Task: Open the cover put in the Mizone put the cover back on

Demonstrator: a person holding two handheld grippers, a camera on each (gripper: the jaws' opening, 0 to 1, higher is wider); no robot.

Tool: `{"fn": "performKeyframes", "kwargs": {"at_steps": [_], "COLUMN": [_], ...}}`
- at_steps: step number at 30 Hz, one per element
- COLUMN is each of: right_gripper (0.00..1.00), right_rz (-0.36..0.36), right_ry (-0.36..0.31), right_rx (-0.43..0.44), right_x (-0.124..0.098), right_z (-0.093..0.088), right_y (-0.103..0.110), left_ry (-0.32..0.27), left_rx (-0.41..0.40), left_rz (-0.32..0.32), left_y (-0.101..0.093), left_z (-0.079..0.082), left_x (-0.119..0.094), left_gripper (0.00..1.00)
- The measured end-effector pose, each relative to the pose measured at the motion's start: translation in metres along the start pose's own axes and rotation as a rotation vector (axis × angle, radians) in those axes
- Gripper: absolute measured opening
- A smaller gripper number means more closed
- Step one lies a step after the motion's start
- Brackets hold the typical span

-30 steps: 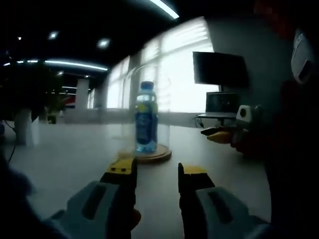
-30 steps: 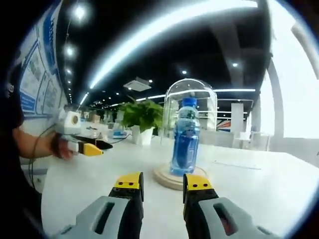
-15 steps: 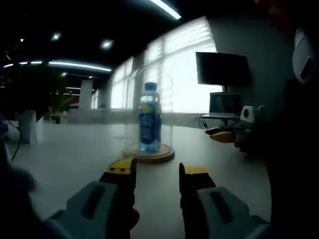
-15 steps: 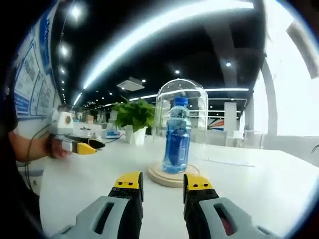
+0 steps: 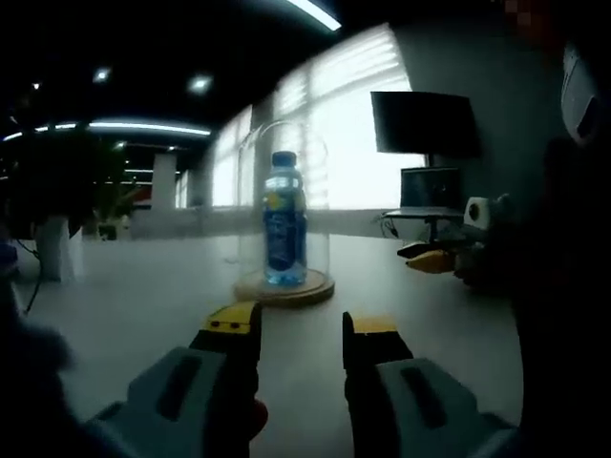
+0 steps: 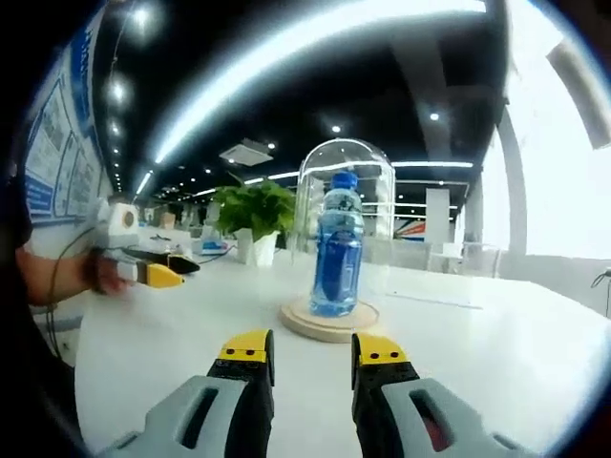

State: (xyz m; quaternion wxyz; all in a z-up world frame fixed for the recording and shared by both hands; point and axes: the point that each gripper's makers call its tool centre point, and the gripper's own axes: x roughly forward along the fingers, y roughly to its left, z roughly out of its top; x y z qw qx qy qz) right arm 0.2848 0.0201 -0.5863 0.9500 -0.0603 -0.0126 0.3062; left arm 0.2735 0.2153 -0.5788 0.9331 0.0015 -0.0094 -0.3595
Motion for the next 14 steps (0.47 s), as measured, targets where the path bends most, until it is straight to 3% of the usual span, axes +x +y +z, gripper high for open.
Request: {"fn": "performKeyframes", "kwargs": {"at_steps": [14], "right_gripper": [0.26], "right_rz": [-0.019], "right_ry": [0.008], "right_rx": [-0.004], "right_x": [-0.0001], "right_z": [0.0002], "right_y": [0.0002], "left_ry": [-0.003], "left_rx": [0.006], "left_rz": [0.002], "left_y": [0.0002], "left_z": [0.0001], "left_x": [0.0002], "left_gripper": [0.26]}}
